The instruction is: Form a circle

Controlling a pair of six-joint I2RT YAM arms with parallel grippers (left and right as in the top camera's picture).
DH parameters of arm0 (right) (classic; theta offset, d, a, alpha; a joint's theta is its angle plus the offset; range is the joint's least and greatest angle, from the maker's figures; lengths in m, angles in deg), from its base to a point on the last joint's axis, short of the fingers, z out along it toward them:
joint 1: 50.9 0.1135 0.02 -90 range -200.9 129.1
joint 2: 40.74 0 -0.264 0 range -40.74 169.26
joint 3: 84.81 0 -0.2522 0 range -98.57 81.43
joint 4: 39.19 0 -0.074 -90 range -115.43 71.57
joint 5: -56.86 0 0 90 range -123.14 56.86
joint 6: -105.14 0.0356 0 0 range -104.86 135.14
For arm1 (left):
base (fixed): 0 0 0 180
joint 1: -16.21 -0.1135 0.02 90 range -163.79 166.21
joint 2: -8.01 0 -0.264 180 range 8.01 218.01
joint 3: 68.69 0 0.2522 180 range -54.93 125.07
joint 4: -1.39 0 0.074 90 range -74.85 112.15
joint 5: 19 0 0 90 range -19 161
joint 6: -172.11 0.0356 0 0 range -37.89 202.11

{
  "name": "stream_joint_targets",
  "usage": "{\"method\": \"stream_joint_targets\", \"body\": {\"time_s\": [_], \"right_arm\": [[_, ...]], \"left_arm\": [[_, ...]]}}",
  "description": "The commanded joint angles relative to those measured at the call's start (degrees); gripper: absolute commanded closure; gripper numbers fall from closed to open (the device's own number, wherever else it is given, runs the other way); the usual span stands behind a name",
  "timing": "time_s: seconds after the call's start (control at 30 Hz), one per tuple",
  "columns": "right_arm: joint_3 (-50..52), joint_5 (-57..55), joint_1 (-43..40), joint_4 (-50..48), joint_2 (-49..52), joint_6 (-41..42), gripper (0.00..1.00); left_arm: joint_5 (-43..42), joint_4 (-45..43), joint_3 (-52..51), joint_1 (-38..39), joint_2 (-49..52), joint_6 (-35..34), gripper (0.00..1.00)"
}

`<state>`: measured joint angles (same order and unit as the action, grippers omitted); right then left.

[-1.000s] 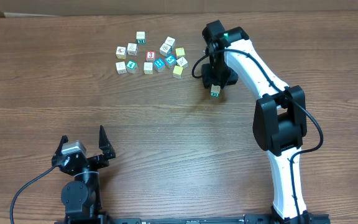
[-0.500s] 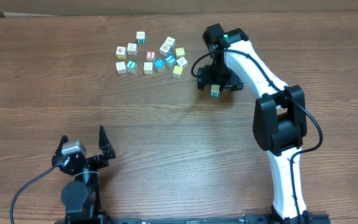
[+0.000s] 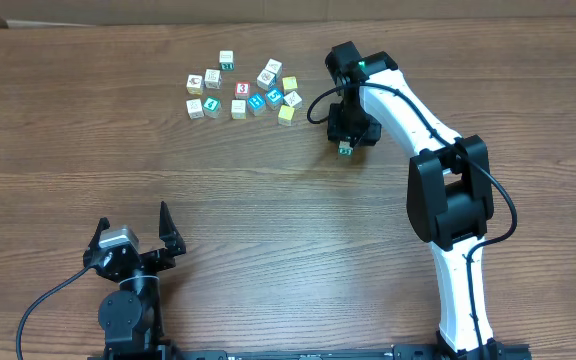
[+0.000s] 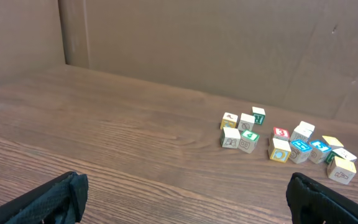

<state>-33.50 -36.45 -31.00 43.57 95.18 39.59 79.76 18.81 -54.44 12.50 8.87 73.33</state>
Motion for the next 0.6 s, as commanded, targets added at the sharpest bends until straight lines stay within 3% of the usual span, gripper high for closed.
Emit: {"method": "stream_joint_targets", "body": {"time_s": [0.0,0.23,0.57], "right_arm": [[0.2,-1.1,-0.1,-0.3,0.0,0.9,0.52],[0.2,-1.1,-0.1,0.4,0.0,0.9,0.61],[-1.6,0.5,-0.1,0.9,-0.1,-1.0,0.80]], "left_arm": [[-0.5,0.0,-0.2,0.7,-0.6,1.1,0.01],[-0.5,0.0,-0.2,0.7,-0.6,1.1,0.00],[-0.5,0.0,-0.2,0.7,-0.6,1.1,0.01]]}}
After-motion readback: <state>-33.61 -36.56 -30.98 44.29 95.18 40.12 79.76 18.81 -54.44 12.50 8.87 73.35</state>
